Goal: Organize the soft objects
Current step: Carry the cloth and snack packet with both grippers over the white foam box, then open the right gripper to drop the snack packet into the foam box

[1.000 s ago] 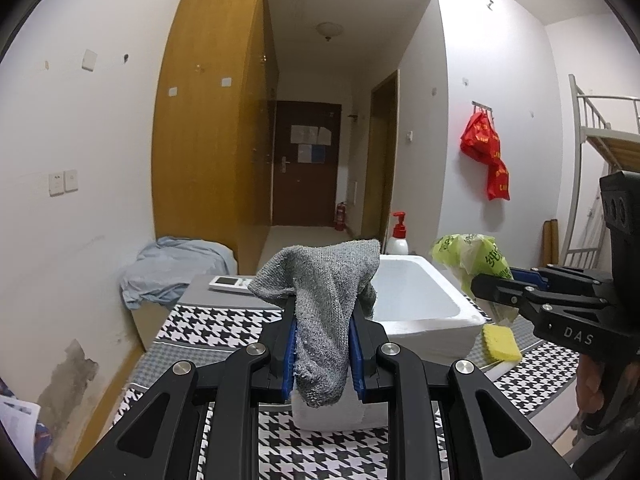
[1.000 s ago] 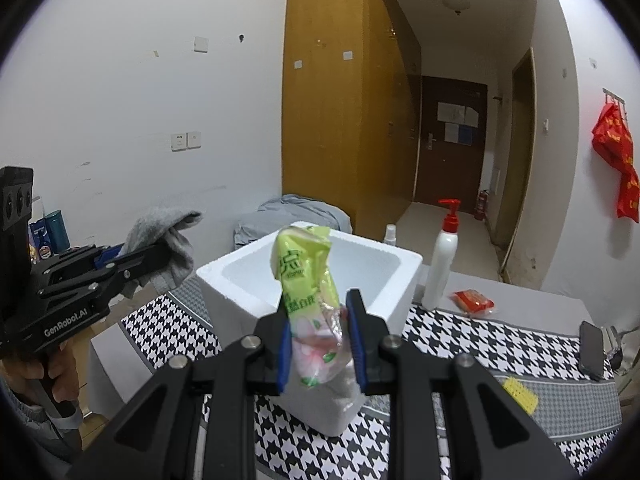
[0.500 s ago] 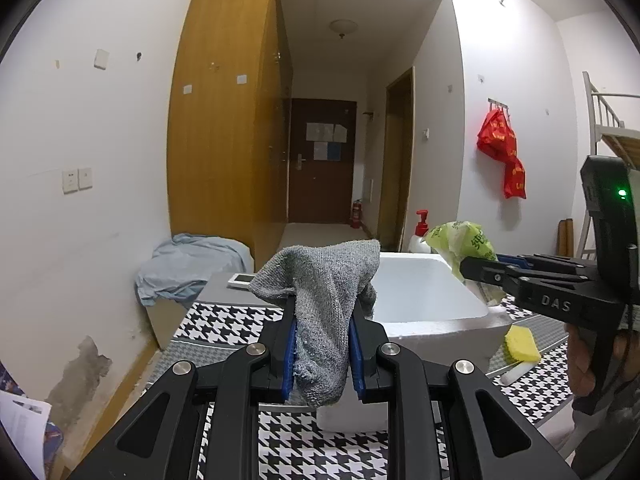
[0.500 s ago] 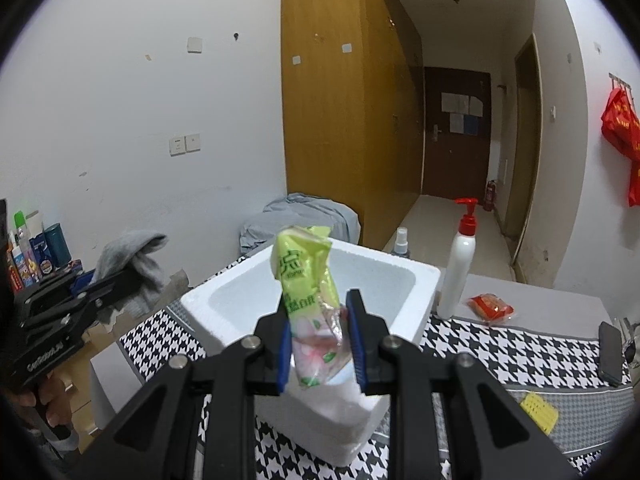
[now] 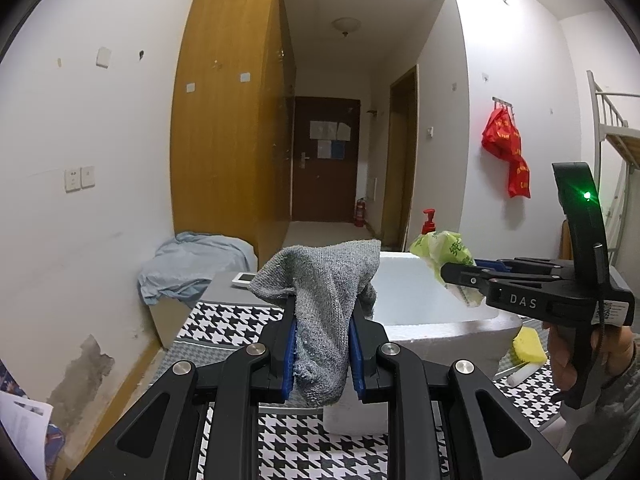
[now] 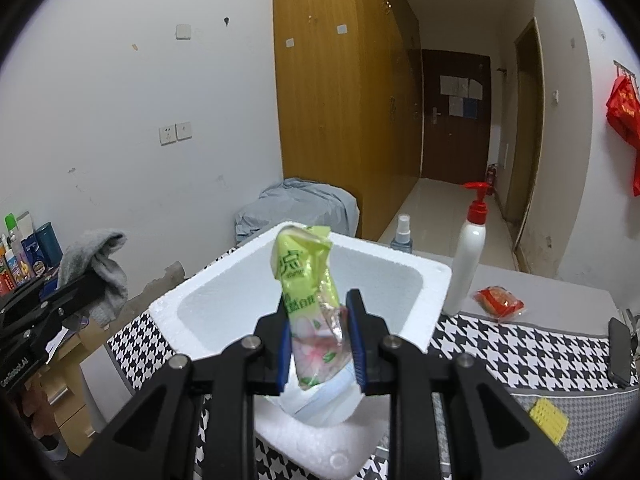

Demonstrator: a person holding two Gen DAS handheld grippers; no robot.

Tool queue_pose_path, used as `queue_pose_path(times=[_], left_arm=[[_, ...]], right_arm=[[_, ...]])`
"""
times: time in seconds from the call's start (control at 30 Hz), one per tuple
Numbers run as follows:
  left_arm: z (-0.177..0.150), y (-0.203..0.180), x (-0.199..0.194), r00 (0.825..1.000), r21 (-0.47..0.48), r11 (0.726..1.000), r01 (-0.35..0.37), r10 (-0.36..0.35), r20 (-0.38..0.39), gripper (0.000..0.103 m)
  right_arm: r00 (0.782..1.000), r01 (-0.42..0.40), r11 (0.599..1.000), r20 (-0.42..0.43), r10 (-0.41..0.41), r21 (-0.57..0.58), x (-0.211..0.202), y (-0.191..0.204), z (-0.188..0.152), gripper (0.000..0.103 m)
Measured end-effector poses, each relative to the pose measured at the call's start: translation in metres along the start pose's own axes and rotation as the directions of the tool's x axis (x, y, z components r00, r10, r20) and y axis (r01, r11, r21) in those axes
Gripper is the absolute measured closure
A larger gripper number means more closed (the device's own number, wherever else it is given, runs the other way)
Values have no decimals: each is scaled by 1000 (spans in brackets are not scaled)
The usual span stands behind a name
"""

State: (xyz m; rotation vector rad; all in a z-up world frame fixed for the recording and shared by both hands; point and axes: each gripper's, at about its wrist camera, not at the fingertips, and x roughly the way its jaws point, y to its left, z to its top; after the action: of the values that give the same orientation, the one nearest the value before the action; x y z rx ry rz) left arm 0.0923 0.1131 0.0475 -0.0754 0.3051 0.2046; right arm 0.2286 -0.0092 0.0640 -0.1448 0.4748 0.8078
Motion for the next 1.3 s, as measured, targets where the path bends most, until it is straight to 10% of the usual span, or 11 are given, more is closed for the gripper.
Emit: queue_pose_path(times=[0.2,0.3,0.67,1.3], left_arm=[[1,0,2,1000,-4,1000,1,-1,-3,80],[1,0,2,1000,0,1000,1,-1,2,80],[4,4,7,1000,-16,1000,0,-1,-4,80],[21,-7,24,998,29,997,67,-67,-1,80]], right_arm=[[1000,-12,1000,-16,12,5,9,-3,2,70],[999,-34,999,-27,34,25,11,-6,2,44],[999,-27,999,29,25,41,-2,-8,0,2],[994,55,998,91,-57,21,-37,-25,-15,1]])
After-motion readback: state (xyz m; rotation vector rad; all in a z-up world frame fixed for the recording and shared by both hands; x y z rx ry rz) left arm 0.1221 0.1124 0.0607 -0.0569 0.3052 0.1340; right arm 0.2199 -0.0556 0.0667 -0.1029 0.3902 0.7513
